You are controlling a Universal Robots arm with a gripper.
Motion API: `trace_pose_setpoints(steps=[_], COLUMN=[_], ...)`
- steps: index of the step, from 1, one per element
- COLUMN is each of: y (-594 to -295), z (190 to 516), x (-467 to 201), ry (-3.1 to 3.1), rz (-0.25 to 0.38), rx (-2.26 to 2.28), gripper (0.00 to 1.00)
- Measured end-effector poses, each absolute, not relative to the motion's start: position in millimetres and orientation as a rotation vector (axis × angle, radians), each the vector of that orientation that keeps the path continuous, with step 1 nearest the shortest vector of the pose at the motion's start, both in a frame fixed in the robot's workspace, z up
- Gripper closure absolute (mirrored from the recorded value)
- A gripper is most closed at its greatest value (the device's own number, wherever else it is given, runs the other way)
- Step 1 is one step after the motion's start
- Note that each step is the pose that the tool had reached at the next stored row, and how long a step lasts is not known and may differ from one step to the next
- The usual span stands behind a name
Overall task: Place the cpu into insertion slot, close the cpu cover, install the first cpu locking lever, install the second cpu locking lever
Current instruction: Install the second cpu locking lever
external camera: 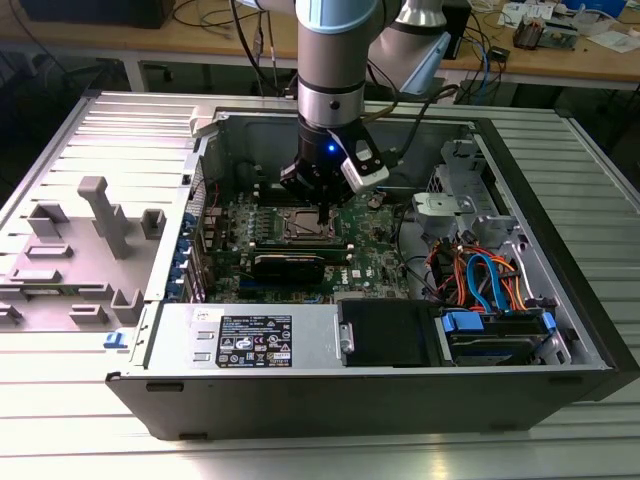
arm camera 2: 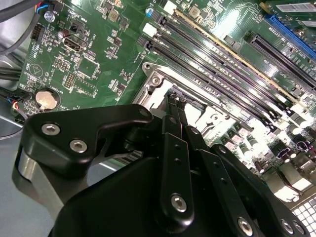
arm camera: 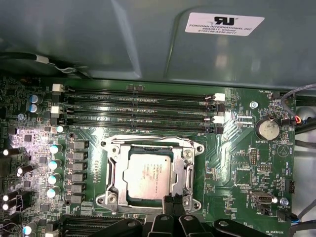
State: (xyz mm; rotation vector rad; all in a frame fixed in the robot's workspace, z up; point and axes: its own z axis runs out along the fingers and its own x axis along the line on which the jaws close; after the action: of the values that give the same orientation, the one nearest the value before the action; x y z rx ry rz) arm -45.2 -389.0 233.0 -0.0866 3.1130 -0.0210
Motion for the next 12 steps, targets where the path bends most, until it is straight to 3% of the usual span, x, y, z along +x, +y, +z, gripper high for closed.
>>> trace_pose_setpoints(steps=[12], y=[-405], z=[233], x=[-45], ry=[3.113], rz=[-0.021], rx=[-0.087], gripper=[0.89])
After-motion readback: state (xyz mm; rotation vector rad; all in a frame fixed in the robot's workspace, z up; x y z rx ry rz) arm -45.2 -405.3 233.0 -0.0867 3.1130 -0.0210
